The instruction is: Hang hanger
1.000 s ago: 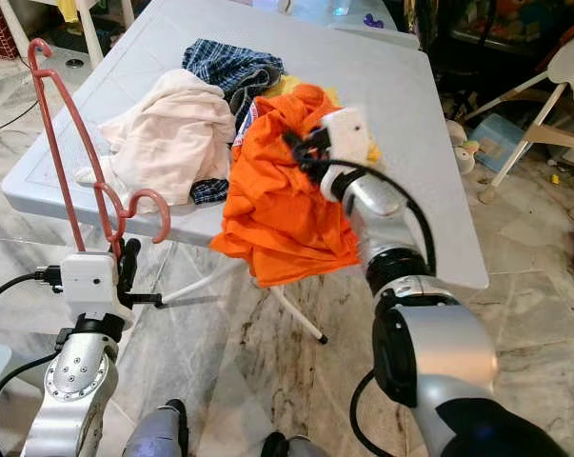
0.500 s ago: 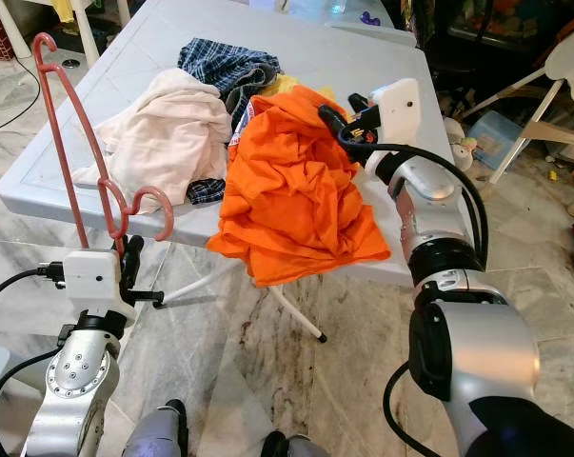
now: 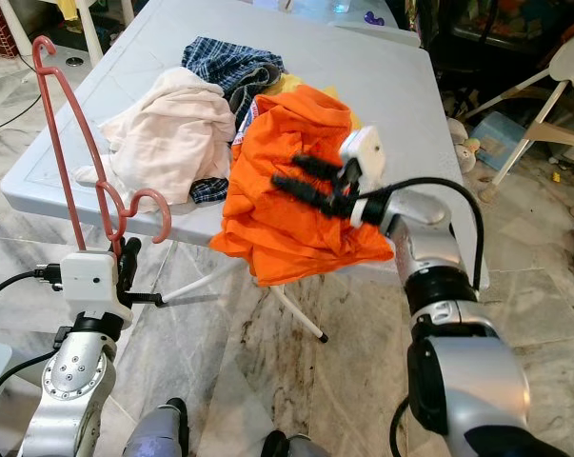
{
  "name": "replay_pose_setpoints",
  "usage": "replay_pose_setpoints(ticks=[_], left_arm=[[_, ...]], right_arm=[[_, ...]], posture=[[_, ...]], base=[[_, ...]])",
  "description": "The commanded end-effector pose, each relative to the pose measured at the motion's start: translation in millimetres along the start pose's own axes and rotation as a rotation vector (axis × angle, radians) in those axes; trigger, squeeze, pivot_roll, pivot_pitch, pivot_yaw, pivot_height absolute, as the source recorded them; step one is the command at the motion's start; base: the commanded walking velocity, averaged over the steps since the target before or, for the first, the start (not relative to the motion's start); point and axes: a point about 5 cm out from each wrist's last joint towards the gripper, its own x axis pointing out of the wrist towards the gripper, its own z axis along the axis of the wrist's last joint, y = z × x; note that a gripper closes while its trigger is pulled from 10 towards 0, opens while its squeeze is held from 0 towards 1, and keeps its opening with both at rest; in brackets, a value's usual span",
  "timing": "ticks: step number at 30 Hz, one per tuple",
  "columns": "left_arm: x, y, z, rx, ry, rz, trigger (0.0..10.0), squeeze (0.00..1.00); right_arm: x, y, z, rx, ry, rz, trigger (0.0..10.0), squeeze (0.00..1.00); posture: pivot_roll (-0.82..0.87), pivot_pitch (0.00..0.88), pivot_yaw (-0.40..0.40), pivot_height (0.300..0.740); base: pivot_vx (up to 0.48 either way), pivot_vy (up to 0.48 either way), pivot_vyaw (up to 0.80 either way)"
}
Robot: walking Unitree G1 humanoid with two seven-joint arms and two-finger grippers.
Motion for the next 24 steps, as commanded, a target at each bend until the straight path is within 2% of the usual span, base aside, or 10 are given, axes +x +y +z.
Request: replay_pose_setpoints(ticks=[1, 4, 6, 9, 14, 18, 19, 24], left_arm=[[-1.0, -3.7, 3, -0.008, -0.010, -0.020, 10.0, 0.00], [-0.8, -3.3, 3, -0.007, -0.011, -0.018, 10.0, 0.00], [-2.5, -3.2, 3, -0.016, -0.009, -0.025, 10.0, 0.00], [-3.2, -2.5, 3, -0.015, -0.008, -0.026, 10.0, 0.00], [-3.9, -2.1, 3, -0.013, -0.006, -0.024, 10.0, 0.00], [-4.7, -2.6, 4, -0.013, -0.006, -0.029, 10.0, 0.00], [-5.0, -1.9, 4, -0.011, -0.006, -0.030, 10.0, 0.00], [-5.5, -1.5, 4, -0.009, -0.005, -0.028, 10.0, 0.00]], right_arm=[[-0.3, 6.4, -6, 0.008, 0.031, 0.070, 10.0, 1.00], [3.3, 12.3, -12, 0.041, 0.031, 0.098, 10.0, 1.00], [9.6, 21.5, -22, 0.085, 0.039, 0.141, 10.0, 1.00], [13.5, 25.4, -26, 0.092, 0.044, 0.150, 10.0, 1.00], [32.0, 39.5, -40, 0.135, 0.058, 0.171, 10.0, 1.00], [46.5, 44.0, -46, 0.133, 0.072, 0.097, 10.0, 1.00], [54.8, 42.0, -48, 0.133, 0.085, -0.003, 10.0, 1.00], [62.1, 36.4, -48, 0.113, 0.090, -0.153, 10.0, 1.00]], posture=[[0.36, 0.224, -0.175, 0.740], [0.37, 0.224, -0.175, 0.740], [0.37, 0.228, -0.177, 0.740], [0.38, 0.232, -0.176, 0.740], [0.38, 0.236, -0.174, 0.740], [0.38, 0.239, -0.173, 0.740], [0.39, 0.240, -0.173, 0.740], [0.39, 0.240, -0.171, 0.740]], base=[[0.000, 0.000, 0.00], [0.000, 0.000, 0.00], [0.000, 0.000, 0.00], [0.000, 0.000, 0.00], [0.000, 0.000, 0.00], [0.000, 0.000, 0.00], [0.000, 0.000, 0.00], [0.000, 0.000, 0.00]])
